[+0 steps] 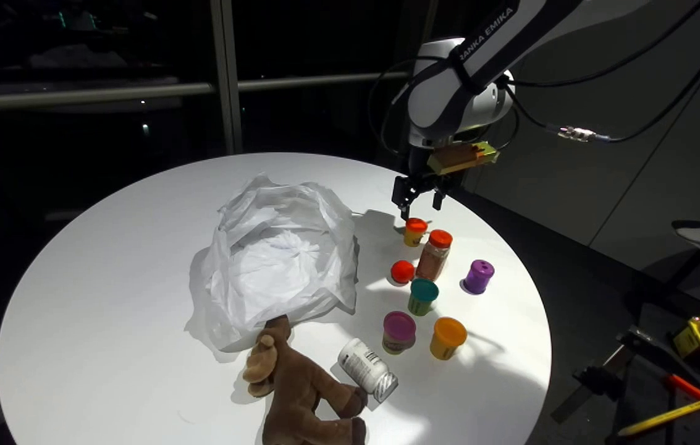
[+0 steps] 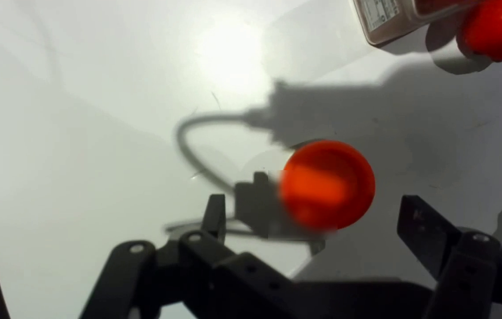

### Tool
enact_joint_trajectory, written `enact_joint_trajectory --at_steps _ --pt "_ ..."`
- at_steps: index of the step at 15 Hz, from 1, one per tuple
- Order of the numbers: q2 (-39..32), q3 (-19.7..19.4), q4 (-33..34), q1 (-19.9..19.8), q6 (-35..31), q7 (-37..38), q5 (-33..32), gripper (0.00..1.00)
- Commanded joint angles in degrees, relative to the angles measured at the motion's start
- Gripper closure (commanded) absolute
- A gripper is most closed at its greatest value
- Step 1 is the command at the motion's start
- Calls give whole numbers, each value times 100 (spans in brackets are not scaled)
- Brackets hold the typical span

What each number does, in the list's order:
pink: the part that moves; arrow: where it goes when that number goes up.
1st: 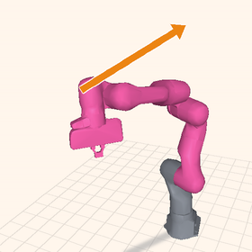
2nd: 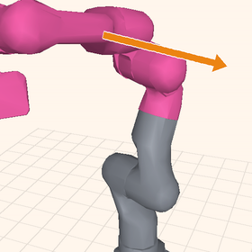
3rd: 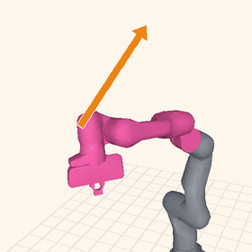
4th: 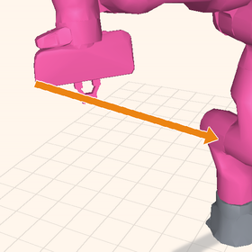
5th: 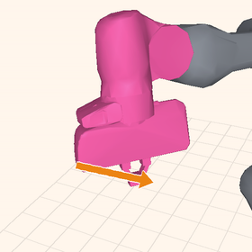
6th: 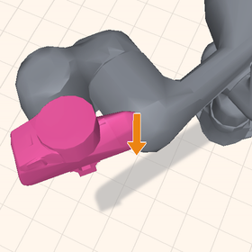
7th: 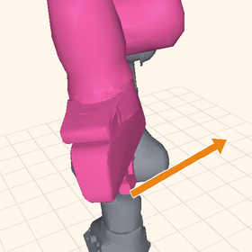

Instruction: Pick up all the objects surrounding the plastic and arrange them on the plastic

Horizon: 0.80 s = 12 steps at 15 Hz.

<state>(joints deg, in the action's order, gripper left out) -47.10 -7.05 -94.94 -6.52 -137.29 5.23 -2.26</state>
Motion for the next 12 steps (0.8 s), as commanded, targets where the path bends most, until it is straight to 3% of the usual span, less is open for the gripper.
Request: enact_joint_trajectory --at_steps 1,8,9,10,12 --pt "-348 101 547 -142 391 -100 186 0" --pt "-704 236 996 -218 913 -224 269 0" --pt "-753 236 1061 -218 963 -207 274 25" --pt "-790 233 1111 -208 983 -184 278 25" --pt "-858 208 1220 -206 1037 -159 267 41"
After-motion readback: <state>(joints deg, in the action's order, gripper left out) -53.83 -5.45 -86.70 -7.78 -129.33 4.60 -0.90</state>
